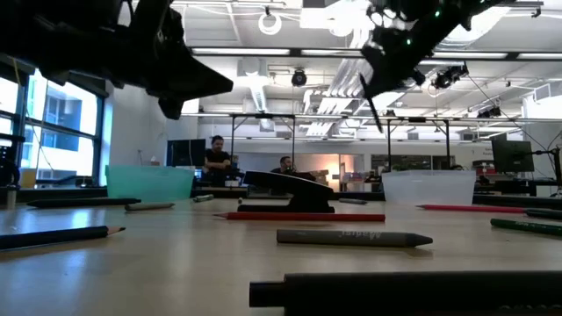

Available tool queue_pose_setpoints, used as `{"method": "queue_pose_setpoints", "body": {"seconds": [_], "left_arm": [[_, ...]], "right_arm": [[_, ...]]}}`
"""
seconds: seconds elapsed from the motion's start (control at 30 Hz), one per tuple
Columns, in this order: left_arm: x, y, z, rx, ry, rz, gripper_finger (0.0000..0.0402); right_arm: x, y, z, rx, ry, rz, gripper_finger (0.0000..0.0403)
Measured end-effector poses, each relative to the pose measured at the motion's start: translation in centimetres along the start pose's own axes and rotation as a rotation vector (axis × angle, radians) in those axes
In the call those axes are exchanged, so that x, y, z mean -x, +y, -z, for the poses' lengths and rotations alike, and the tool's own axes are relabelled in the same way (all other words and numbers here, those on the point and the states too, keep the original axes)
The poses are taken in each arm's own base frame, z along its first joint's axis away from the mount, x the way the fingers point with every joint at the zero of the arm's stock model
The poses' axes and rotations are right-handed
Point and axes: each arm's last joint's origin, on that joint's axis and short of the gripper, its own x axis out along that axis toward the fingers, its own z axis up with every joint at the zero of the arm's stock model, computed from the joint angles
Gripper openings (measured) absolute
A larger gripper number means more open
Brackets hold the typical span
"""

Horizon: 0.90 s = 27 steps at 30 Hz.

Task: Sort crayons/erasers/pens/pencils in bins
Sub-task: Put the black pen into the transparent bin

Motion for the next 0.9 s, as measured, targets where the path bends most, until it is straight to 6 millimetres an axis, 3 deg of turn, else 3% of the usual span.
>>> {"method": "queue_pose_setpoints", "body": {"seconds": [0.13,0.3,0.5,0.9], "left_arm": [[0.2,0.2,-0.2,-0.003,-0.050,0.004,0.0005],[0.2,0.1,-0.3,-0.019,-0.055,0.038,0.0001],[0.3,-0.3,-0.2,0.005,-0.041,0.099,0.0001],[0.4,-0.5,0.0,-0.046,-0.026,0.129,0.0000]], "right_arm": [[-2.4,-3.5,0.0,-0.013,0.133,0.102,0.0016],[-5.4,-6.0,1.7,-0.015,0.295,0.139,0.0016],[-7.8,-6.7,4.7,-0.008,0.542,0.173,0.0016],[-10.3,-7.7,7.5,-0.061,0.726,0.210,0.0016]]}}
